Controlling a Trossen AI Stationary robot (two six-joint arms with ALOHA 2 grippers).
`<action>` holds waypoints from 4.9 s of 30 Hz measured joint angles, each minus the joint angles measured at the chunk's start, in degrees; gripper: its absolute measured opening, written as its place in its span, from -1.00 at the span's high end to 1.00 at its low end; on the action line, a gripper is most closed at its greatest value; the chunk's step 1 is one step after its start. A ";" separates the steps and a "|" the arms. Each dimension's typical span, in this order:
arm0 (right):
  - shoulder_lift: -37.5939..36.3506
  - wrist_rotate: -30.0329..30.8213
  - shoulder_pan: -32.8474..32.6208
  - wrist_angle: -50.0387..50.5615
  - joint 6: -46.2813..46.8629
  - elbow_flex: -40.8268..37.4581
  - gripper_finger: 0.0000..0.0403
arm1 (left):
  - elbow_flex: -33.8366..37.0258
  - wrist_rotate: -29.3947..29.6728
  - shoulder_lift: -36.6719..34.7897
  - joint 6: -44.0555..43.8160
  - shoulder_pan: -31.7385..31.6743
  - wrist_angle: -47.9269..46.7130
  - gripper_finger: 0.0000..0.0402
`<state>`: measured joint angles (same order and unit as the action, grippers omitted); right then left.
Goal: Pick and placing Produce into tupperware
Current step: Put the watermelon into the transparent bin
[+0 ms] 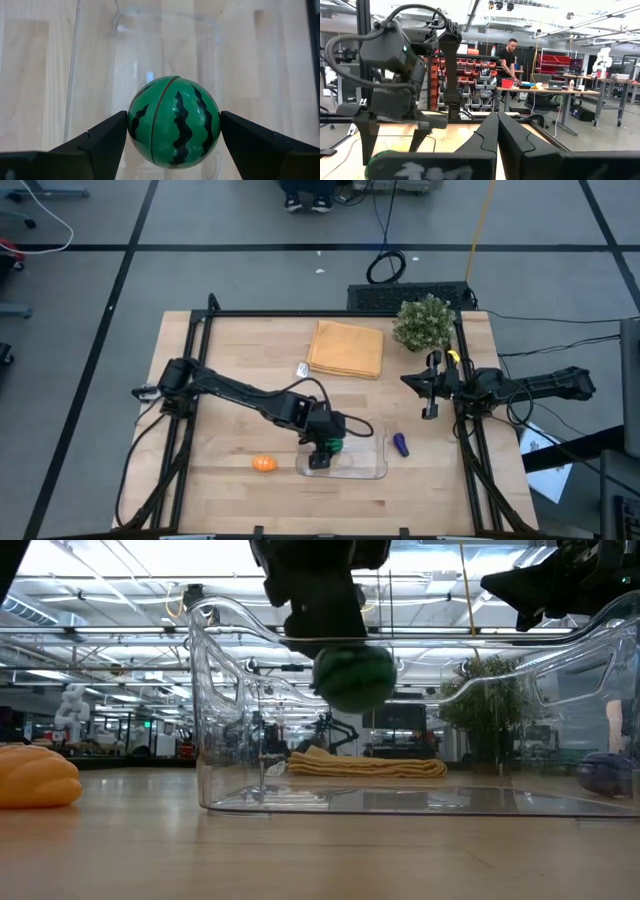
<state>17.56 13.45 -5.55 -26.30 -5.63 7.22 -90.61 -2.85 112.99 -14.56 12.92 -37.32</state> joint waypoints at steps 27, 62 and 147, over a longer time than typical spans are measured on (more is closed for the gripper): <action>0.44 0.00 -0.01 -0.02 0.37 0.04 1.00 | 0.02 4.45 2.69 -1.87 0.62 -3.19 -0.53; 0.48 -0.02 0.01 -0.24 0.42 0.04 1.00 | 0.02 4.08 5.51 0.80 1.25 -3.13 -0.53; 0.48 -0.02 -0.01 -0.63 0.37 0.07 1.00 | -2.15 1.26 7.00 6.49 0.60 -7.61 -0.54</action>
<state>18.04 13.43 -5.56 -26.94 -5.26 7.29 -92.76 -1.58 119.98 -8.06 13.52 -44.93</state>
